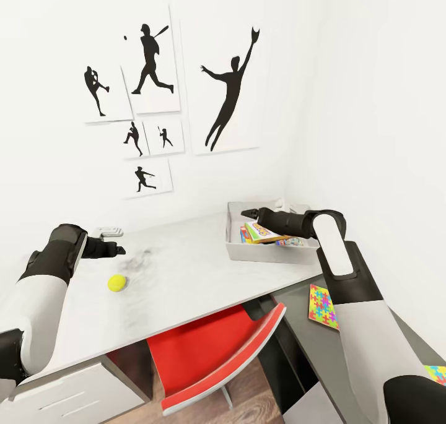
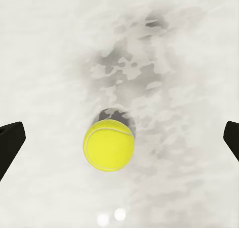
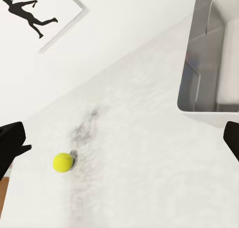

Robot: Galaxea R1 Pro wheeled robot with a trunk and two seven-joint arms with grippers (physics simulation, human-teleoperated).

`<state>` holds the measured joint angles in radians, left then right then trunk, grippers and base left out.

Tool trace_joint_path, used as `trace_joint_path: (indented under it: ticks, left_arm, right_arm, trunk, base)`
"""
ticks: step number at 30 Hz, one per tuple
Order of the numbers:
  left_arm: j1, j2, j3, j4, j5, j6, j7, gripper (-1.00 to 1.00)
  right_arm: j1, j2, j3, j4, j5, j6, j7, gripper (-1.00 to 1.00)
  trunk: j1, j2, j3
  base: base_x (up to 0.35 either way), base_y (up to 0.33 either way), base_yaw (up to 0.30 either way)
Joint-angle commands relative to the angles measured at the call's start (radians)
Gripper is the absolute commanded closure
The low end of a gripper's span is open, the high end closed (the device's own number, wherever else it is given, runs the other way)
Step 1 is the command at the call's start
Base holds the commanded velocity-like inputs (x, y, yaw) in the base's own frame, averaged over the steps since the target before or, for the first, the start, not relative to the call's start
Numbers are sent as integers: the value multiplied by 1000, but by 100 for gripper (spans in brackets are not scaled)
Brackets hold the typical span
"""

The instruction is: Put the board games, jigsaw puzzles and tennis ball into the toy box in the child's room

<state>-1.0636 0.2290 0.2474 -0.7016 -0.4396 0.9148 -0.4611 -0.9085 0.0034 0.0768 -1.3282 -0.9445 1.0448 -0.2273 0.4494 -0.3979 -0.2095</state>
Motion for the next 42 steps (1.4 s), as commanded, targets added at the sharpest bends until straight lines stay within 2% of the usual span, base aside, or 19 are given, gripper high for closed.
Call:
trace_joint_path:
  ticks: [1,42]
  left_arm:
    - [-1,0,3,-1,-10,2,-10,-100]
    - [-1,0,3,4,-11,-2,-10,-100]
  right_arm:
    - [-1,0,0,-1,-10,2,-10,-100]
    - [0,-5,0,5,-11,2,-10,-100]
  trunk:
    - [1,-2,-2]
    - [1,-2,-2]
  base:
    - [0,0,0]
    - [0,0,0]
